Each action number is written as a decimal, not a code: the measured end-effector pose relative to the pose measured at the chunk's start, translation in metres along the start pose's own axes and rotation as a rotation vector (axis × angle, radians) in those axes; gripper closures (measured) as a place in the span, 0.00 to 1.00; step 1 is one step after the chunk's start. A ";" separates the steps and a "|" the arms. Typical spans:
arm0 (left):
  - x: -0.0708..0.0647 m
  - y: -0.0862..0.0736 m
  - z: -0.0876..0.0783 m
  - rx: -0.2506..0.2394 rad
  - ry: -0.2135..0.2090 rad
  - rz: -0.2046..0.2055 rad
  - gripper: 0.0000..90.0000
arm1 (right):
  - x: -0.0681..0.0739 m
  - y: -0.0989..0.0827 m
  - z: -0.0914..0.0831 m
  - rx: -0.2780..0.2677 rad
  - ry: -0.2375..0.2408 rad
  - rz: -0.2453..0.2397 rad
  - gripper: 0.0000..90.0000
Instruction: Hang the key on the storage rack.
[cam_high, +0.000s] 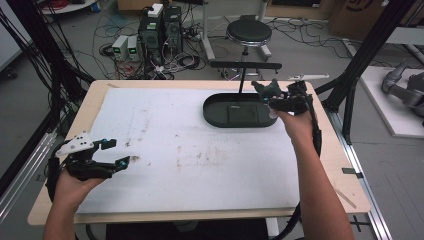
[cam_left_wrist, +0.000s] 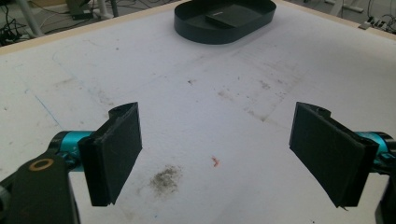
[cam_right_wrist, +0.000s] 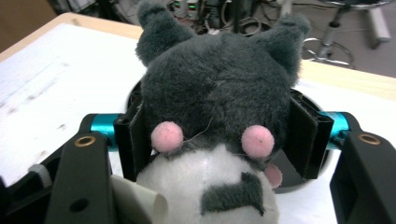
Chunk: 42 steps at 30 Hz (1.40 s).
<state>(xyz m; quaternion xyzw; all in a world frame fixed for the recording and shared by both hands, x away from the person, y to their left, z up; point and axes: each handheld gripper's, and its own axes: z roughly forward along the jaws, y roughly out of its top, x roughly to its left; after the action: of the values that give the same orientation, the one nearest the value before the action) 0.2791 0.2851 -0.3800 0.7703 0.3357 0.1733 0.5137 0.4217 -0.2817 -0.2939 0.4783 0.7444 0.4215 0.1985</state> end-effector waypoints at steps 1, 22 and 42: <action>0.000 0.000 0.000 -0.001 0.000 -0.002 0.19 | -0.003 0.001 -0.001 -0.006 -0.006 0.006 0.39; 0.002 -0.003 0.000 0.004 0.002 -0.008 0.19 | -0.045 0.025 0.009 0.006 -0.097 0.095 0.39; 0.005 -0.006 0.000 0.017 0.014 -0.017 0.19 | -0.055 0.034 0.019 -0.044 -0.088 0.172 0.39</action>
<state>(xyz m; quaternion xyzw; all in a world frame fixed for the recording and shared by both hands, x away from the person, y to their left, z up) 0.2803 0.2900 -0.3856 0.7706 0.3472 0.1714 0.5063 0.4787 -0.3156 -0.2831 0.5539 0.6819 0.4318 0.2045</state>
